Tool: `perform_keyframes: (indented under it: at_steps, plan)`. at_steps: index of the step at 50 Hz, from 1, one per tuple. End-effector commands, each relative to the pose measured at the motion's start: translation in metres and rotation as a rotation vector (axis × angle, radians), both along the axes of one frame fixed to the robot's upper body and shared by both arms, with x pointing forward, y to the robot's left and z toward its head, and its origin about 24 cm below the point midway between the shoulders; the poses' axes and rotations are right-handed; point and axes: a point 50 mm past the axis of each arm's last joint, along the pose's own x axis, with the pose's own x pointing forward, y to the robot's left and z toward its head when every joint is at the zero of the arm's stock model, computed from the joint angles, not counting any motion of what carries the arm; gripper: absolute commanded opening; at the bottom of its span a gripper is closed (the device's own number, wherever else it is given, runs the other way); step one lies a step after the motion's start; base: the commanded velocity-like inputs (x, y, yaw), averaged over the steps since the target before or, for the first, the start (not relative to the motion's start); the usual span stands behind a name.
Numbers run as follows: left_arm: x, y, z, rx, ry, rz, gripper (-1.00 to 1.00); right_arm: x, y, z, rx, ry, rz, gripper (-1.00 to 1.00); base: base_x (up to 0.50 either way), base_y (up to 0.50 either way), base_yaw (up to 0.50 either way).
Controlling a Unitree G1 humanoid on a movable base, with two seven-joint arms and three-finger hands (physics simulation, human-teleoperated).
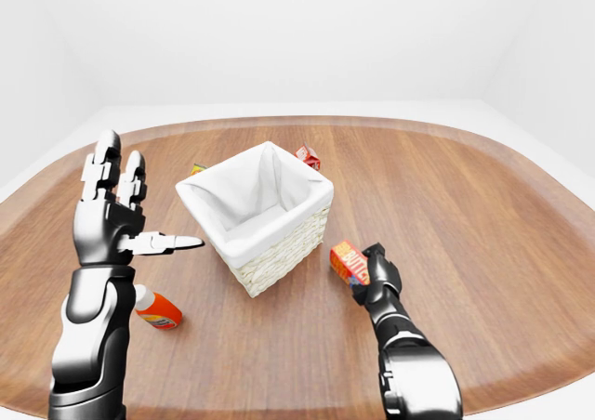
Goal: Pick up the butter and put it in the basket.
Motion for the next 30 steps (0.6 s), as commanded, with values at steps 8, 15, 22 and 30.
perform_keyframes:
  at_steps: [8, 15, 22, 30]
  plan:
    - [0.0, 0.0, 0.005, 0.002, -0.023, -0.001, 1.0, 0.028, -0.019, 0.037, 0.292, -0.215, -0.239, -1.0, 0.0, 0.0, 0.0]
    - [0.0, -0.001, 0.008, 0.004, -0.033, -0.003, 1.0, 0.041, -0.028, 0.057, 0.3, -0.289, -0.261, -1.0, 0.0, 0.0, 0.0]
    - [0.0, -0.001, 0.008, 0.005, -0.034, -0.004, 1.0, 0.051, -0.029, 0.072, 0.305, -0.339, -0.256, -1.0, 0.0, 0.0, 0.0]
    - [-0.001, 0.0, 0.008, 0.003, -0.033, 0.001, 1.0, 0.066, -0.033, 0.099, 0.328, -0.422, -0.236, -1.0, 0.0, 0.0, 0.0]
